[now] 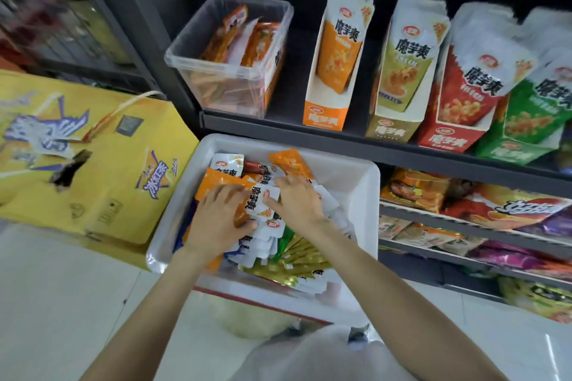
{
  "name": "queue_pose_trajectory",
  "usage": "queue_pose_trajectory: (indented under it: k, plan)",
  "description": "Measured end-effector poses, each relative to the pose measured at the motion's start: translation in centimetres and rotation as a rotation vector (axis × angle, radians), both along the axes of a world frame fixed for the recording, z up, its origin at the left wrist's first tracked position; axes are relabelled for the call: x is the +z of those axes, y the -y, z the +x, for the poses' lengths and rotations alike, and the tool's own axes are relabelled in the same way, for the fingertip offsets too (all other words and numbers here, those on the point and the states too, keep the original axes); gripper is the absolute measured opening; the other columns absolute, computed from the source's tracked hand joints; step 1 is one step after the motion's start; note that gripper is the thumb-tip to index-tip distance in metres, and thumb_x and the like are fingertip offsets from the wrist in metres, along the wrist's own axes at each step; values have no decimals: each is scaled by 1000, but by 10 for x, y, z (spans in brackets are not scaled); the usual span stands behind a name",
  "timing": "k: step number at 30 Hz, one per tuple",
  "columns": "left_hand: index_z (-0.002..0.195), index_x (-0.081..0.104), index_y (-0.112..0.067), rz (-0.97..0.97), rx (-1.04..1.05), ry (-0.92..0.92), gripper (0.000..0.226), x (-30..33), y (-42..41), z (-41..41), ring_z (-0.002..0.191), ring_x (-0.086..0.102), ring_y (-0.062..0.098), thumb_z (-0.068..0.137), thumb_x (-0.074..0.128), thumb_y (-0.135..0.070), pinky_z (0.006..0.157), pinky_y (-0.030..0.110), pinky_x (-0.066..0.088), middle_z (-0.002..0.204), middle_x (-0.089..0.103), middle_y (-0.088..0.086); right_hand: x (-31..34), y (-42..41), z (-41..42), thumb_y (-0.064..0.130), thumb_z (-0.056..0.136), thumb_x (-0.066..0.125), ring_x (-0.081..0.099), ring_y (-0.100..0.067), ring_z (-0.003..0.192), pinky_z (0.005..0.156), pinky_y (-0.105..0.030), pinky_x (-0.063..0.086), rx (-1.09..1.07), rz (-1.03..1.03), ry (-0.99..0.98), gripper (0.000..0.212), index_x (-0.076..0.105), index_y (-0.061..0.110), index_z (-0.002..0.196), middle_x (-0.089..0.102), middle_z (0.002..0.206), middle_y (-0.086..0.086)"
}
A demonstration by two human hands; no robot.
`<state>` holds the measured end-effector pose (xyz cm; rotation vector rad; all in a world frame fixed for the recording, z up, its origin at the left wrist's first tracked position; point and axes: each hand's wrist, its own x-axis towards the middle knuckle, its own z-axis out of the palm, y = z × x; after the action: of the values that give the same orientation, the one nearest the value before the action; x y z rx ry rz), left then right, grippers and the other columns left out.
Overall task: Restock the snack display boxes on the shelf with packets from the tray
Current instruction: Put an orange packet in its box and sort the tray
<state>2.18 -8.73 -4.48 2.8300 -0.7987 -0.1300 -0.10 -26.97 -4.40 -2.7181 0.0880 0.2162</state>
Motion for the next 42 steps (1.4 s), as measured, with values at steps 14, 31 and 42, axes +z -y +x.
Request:
queue_pose_trajectory:
  k: [14,31,42]
  plan:
    - [134,47,-27,-329,-273,73,57,59,31,10,131,37,13,84,55,-51,116,34,14,136,50,-5,73,59,-36,19,91,62,64,-19,78,73,-37,51,-168,595,238,18,57,36,85,69,81,6]
    - [102,65,-28,-992,-166,-426,30,130,133,7,89,65,1,78,76,-12,82,16,48,92,71,-15,152,150,-57,10,87,66,61,-2,56,48,-16,47,-423,867,493,8,65,17,91,71,78,7]
    - [138,42,-17,-598,16,128,53,123,153,91,100,58,12,89,61,-25,80,30,51,131,53,3,207,162,49,29,91,59,65,-12,65,60,-33,52,-421,207,1015,16,62,13,91,66,74,3]
